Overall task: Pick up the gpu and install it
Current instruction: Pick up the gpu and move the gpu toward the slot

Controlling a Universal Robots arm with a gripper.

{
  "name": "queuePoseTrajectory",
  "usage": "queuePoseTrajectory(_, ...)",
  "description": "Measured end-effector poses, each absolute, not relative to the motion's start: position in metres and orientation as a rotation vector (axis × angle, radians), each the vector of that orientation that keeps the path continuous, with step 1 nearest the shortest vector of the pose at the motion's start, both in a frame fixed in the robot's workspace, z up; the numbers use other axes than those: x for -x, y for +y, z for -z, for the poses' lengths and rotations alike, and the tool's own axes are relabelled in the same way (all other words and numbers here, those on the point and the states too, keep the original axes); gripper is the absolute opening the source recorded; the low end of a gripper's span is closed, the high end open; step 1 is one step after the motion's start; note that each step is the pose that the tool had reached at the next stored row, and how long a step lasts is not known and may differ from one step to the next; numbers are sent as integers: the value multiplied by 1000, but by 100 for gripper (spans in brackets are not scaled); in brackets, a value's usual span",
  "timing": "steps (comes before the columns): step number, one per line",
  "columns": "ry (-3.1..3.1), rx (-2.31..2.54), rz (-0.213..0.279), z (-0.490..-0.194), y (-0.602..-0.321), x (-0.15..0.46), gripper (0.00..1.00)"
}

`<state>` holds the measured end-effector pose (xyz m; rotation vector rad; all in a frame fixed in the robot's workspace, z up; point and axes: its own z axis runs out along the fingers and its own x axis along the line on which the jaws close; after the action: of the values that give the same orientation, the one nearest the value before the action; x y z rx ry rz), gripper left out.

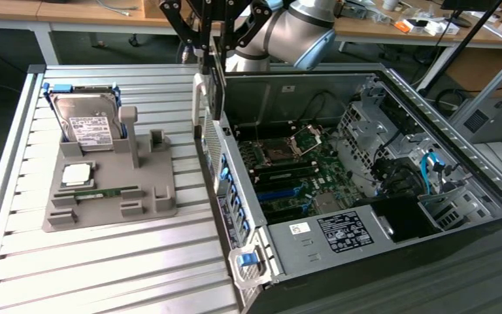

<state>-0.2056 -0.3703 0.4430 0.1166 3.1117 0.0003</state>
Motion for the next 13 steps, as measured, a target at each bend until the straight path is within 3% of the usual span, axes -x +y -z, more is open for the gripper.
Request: queuePoseTrajectory(13,3111,-116,13,-443,-370,202,27)
